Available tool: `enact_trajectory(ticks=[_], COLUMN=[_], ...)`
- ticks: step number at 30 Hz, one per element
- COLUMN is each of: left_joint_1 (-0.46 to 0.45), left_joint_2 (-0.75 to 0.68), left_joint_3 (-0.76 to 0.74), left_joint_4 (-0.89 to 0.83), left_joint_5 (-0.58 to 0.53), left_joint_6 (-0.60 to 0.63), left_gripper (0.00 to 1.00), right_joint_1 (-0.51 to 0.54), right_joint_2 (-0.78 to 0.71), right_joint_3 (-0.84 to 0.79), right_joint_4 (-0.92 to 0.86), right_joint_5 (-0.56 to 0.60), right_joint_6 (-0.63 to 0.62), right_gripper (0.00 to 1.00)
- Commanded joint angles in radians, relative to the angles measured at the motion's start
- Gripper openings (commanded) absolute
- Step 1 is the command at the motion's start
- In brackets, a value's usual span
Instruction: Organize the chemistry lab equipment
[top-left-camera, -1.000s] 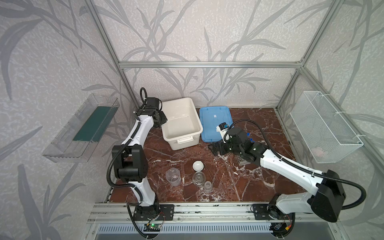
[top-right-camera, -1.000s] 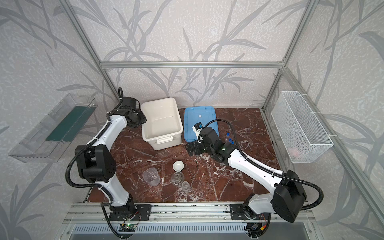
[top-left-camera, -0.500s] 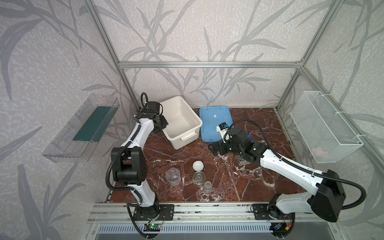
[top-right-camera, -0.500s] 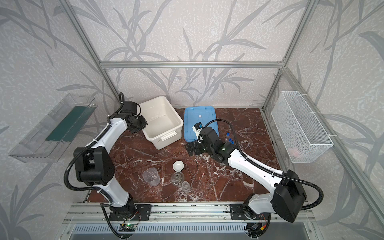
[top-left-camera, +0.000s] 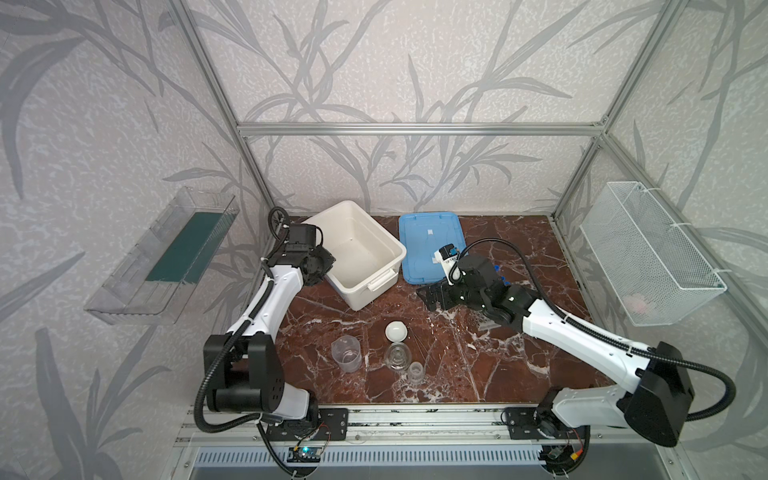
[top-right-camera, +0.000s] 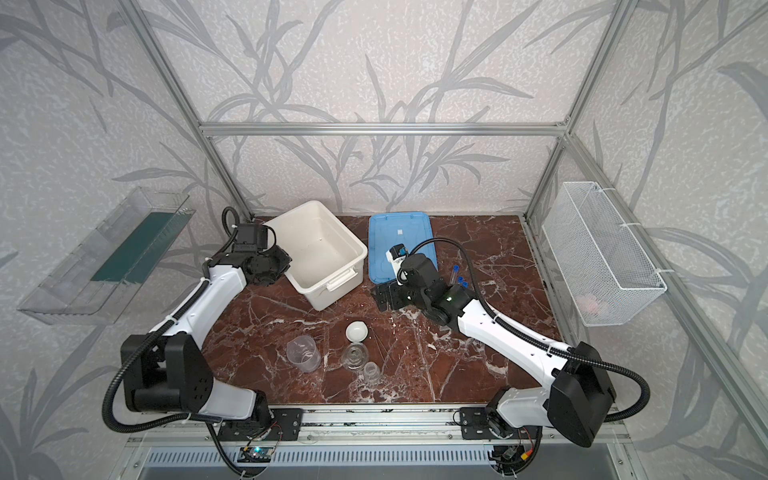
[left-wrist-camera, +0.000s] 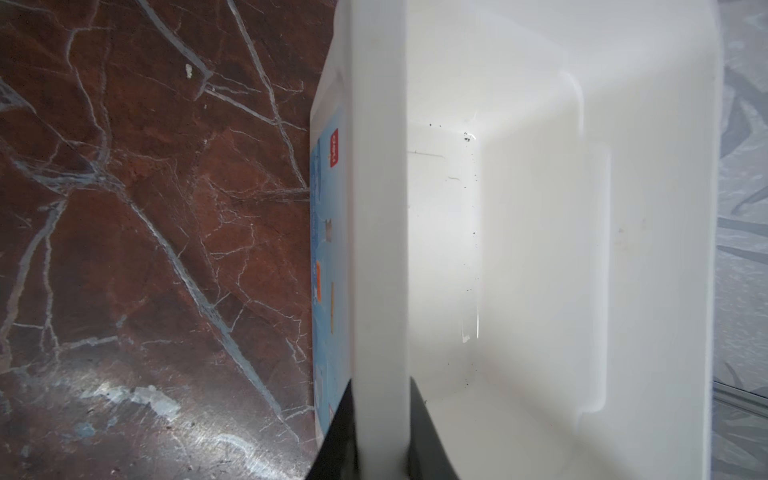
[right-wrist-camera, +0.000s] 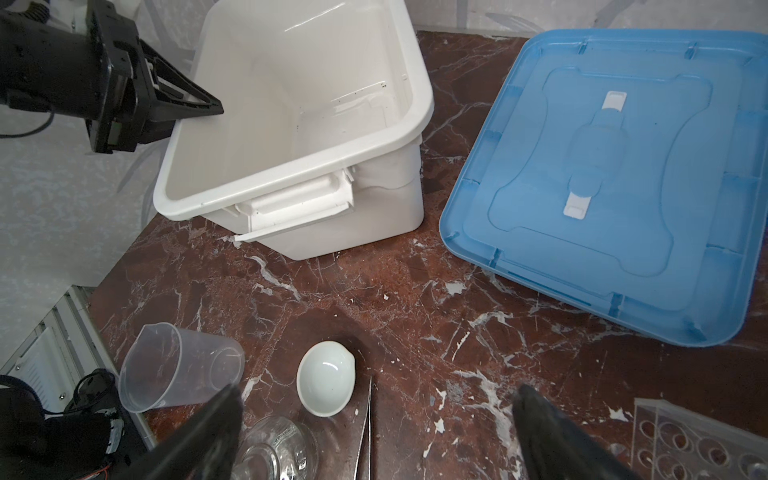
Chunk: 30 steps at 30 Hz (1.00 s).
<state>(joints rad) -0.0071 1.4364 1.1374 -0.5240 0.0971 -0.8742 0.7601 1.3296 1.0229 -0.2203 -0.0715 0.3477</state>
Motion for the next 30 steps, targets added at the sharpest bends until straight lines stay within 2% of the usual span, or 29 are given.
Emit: enact_trajectory(ticks=[1,6,10,18,22,30], left_joint_1=[-0.015,-0.020,-0.049,-0.151,-0.226,-0.234], left_joint_2=[-0.076,-0.177,-0.252,-0.293,-0.317,-0.322], left_joint_3=[-0.044,-0.175,-0.259,-0.298,-0.289,-0.329], left_joint_4=[0.131,0.230,0.305,0.324,0.305,0.312], left_joint_5=[-0.047,-0.130,-0.196,-0.355,-0.472,-0.493], left_joint_6=[-0.134,-0.247,-0.340,-0.470,-0.463,-0.502], left_gripper=[0.11,0.11,0.09,0.12,0.13,0.16], right_joint_1=[0.006,0.005,0.005,0.005,0.005,0.007], right_joint_2=[0.000,0.026,0.018,0.018,0.019,0.016], right_joint_3=[0.001,0.008,-0.004,0.000,0.001,-0.001], right_joint_4=[0.030,0.039,0.035,0.032,0.029,0.022], right_joint_5=[-0.018,-0.052,-0.037,-0.034,-0.034,-0.029], right_joint_6=[0.008,0.022,0.017,0.016,0.015,0.007], right_gripper=[0.99,0.99,0.99,0.99,0.99,0.99])
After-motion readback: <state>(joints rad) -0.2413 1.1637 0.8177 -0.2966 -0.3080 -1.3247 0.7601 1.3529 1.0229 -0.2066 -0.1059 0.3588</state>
